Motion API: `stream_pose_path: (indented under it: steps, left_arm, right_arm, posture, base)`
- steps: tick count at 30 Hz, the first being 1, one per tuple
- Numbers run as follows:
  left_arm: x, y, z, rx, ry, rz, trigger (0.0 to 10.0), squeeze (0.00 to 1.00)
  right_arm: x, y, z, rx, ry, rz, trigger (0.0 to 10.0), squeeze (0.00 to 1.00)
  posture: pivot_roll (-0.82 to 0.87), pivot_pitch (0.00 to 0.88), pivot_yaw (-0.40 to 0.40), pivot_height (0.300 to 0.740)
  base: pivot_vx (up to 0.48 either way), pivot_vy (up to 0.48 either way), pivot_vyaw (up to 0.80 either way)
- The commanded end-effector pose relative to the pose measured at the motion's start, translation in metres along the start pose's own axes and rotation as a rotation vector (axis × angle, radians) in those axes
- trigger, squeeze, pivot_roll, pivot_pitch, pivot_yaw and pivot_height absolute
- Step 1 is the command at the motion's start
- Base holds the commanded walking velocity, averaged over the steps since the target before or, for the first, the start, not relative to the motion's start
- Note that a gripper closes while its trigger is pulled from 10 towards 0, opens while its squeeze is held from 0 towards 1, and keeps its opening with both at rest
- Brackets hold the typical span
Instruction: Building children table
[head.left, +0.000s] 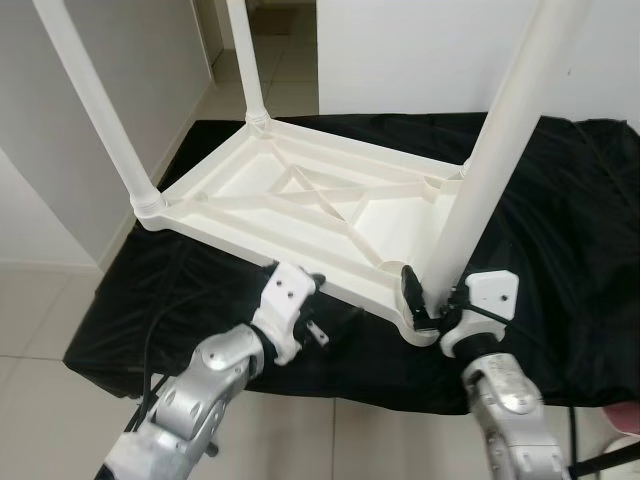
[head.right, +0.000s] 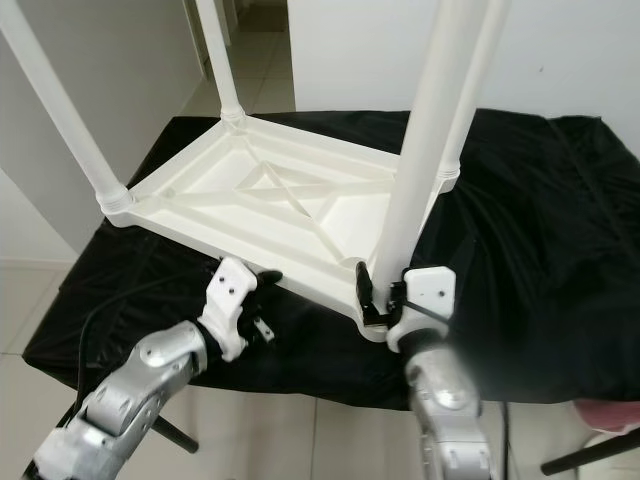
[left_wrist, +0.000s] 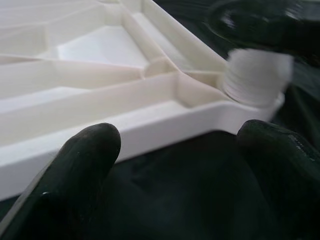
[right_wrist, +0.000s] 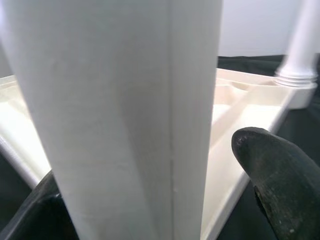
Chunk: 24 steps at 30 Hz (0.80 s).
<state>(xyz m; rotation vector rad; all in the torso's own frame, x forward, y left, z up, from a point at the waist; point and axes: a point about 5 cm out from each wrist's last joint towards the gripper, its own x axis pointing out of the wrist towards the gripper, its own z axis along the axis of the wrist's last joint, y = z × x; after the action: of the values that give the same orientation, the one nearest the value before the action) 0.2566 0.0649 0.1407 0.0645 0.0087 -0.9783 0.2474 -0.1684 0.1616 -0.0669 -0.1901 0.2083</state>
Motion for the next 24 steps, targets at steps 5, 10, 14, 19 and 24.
stream_pose_path:
  steps: [5,10,14,19,24]
  left_arm:
    - [-0.010,-0.015,-0.002,-0.017,0.027,-0.201,10.0,0.00]
    - [-0.012,-0.015,0.000,-0.021,0.017,-0.198,10.0,0.00]
    - [-0.010,-0.014,0.003,-0.023,0.008,-0.184,10.0,0.00]
    - [-0.011,-0.014,0.004,-0.024,0.007,-0.180,10.0,0.00]
    - [-0.012,-0.013,0.004,-0.024,0.011,-0.177,10.0,0.00]
  right_arm:
    - [0.006,-0.003,0.000,0.004,0.007,0.168,10.0,0.00]
    - [0.012,-0.003,-0.004,-0.049,0.055,0.385,10.0,0.00]
    - [0.015,-0.005,-0.009,-0.074,0.083,0.444,4.7,0.00]
    - [0.017,-0.007,-0.011,-0.073,0.093,0.476,0.0,0.00]
    - [0.017,-0.009,-0.016,-0.068,0.109,0.498,0.0,0.00]
  posture:
    - [-0.12,0.052,0.112,0.740]
    - [-0.11,0.039,0.103,0.740]
    - [-0.11,0.036,0.097,0.740]
    - [-0.10,0.035,0.096,0.740]
    - [-0.10,0.031,0.097,0.740]
  base:
    - [0.000,0.000,0.00]
    - [0.000,0.000,0.00]
    - [0.000,0.000,0.00]
    - [0.000,0.000,0.00]
    - [0.000,0.000,0.00]
